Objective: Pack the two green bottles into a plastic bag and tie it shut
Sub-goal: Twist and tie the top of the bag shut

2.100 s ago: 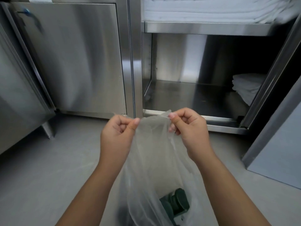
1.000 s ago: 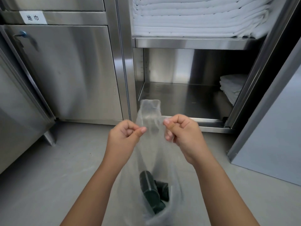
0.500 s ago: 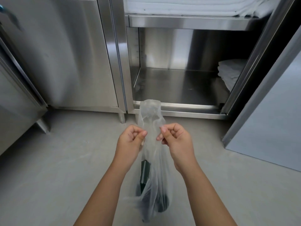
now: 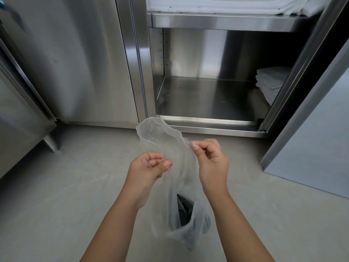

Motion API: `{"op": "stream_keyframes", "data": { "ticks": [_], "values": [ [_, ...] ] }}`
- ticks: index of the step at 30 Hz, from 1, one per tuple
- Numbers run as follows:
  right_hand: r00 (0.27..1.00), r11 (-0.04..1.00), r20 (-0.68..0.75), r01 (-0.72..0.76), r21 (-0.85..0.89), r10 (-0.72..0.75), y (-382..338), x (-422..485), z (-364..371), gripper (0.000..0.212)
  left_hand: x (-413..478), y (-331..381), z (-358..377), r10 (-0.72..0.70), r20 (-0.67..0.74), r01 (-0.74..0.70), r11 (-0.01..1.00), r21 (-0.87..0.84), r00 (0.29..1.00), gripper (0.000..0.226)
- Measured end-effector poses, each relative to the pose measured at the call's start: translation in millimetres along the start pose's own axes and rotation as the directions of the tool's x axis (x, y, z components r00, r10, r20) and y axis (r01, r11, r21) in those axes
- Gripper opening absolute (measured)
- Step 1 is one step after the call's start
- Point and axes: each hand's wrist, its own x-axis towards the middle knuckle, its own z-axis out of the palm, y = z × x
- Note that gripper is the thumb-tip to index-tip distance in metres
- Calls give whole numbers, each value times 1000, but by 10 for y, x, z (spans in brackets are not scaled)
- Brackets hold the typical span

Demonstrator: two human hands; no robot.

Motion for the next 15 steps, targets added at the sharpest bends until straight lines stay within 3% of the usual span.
{"op": "stream_keyframes", "data": {
  "ticks": [3,9,15],
  "values": [
    [999,999,7,33,41,-33,7,25,-10,28,-7,-1,4,-28,-32,24,994,-105,999,16],
    [995,987,58,78,141,-86,-117,28,12,20,-54,54,47,297,-151,-272,948,162,943,23],
    [971,978,179,130,161,-159,-278,-35,71,21,-115,123,25,658,-56,-526,648,550,751,19]
  ]
}}
